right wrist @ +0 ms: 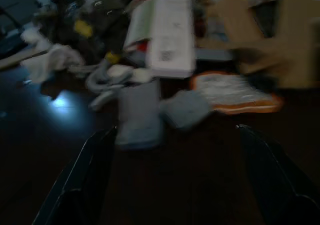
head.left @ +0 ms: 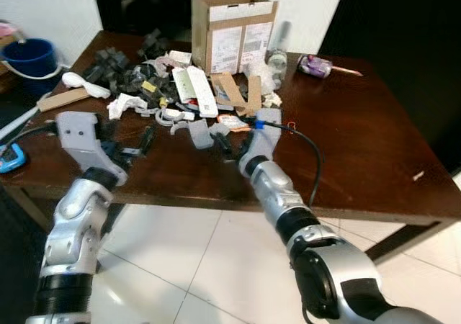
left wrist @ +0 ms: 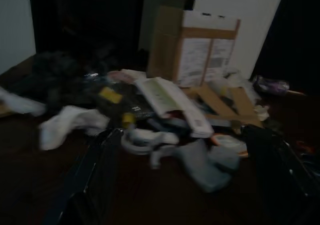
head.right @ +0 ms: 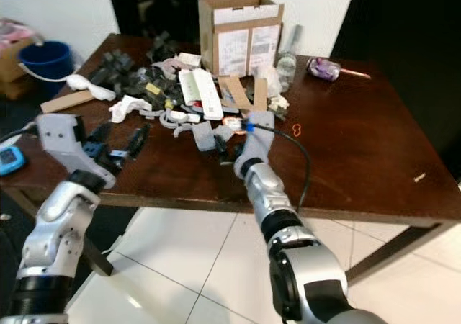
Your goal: Picking trash to rubbish bin
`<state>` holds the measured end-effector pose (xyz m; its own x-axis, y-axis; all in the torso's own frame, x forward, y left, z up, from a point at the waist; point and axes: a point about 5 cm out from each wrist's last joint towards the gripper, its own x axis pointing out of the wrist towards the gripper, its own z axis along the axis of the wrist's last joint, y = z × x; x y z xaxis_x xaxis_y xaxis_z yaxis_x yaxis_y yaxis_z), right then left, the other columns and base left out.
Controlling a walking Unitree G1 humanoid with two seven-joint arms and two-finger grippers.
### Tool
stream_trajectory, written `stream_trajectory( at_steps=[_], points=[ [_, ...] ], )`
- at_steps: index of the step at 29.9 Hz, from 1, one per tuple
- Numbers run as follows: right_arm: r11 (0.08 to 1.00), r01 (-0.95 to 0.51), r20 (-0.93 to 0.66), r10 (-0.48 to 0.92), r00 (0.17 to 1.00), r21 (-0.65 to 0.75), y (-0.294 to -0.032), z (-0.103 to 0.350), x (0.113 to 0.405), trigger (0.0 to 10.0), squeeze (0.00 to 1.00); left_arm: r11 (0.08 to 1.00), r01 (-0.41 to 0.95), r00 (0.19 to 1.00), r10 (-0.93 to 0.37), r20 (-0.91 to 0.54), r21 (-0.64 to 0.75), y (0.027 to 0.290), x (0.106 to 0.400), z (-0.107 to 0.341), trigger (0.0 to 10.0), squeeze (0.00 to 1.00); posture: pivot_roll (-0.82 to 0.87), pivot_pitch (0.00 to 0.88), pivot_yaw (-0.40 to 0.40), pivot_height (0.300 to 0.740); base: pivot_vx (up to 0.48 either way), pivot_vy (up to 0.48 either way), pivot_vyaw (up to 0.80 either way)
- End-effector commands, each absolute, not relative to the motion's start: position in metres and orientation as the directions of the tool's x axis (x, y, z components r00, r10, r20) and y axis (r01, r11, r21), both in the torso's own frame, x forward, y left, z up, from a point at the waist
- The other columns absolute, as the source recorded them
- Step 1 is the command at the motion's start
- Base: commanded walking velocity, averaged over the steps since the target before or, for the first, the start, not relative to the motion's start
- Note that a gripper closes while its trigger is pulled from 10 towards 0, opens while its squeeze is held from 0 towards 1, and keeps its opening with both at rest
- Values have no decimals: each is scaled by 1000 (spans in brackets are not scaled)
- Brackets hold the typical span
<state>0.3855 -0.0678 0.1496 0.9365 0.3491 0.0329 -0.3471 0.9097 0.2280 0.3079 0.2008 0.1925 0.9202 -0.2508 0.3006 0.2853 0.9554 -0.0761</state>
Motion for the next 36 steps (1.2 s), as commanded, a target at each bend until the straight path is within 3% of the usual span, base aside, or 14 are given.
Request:
stream_trajectory(
  at_steps=[1,20,36],
  points=[
    [913,-345,22,349,937,219,-69,147,385,10000,0,963,264,927,-237,291,-53,204,307,191,10000,0,244,105,-90,740,0,0,0],
    [906,-360,17,366,930,224,-64,145,383,10000,0,965,254,927,-224,299,-63,211,301,192,10000,0,255,116,-84,740,0,0,0],
    [902,-366,15,373,928,229,-62,143,382,10000,0,964,260,926,-232,297,-59,210,301,191,10000,0,248,121,-81,740,324,0,0]
  ],
)
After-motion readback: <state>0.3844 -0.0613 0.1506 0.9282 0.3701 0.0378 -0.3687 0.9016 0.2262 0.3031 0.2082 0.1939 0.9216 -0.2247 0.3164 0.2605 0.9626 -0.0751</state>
